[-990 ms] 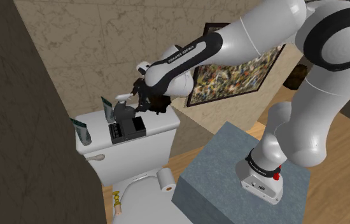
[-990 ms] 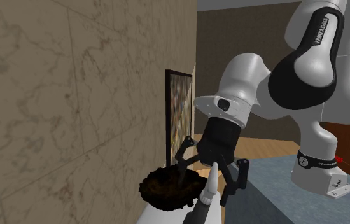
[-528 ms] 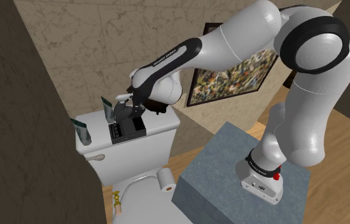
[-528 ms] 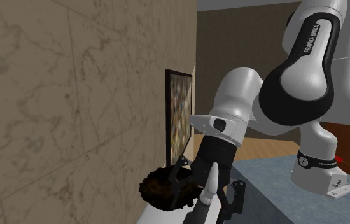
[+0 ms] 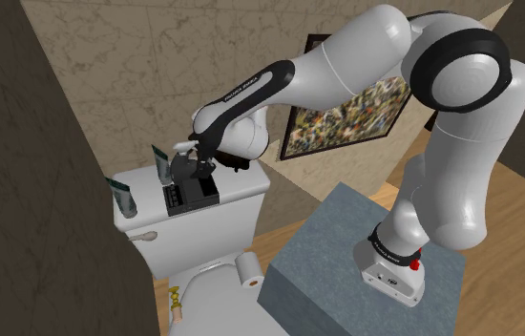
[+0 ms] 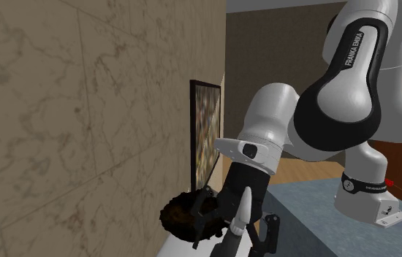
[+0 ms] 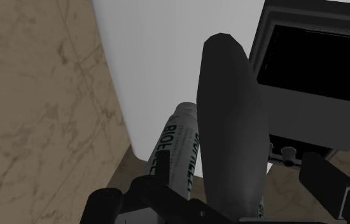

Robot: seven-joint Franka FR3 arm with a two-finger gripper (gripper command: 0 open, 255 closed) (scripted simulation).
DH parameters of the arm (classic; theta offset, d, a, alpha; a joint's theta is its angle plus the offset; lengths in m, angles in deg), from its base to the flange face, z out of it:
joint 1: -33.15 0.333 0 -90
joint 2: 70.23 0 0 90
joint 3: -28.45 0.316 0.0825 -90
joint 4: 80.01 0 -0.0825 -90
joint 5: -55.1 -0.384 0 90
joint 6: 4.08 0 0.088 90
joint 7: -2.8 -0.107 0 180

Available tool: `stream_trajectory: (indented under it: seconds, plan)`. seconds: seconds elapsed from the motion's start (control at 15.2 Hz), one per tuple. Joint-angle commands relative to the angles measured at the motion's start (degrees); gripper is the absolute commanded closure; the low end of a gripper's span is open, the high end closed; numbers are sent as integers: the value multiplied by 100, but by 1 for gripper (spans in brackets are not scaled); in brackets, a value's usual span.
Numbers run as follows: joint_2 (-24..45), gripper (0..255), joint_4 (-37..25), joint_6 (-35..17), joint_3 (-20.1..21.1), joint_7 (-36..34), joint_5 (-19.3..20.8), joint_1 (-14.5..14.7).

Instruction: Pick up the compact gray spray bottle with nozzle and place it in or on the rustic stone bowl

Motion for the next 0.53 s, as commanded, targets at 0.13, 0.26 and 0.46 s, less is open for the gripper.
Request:
stream_trajectory:
  seconds: [0.13,0.26,0.46]
  plan:
    - [1,255,-1,0,1,1,-1,0]
    - [1,255,-1,0,1,1,-1,0]
    - [0,255,0,0,0,1,0,0]
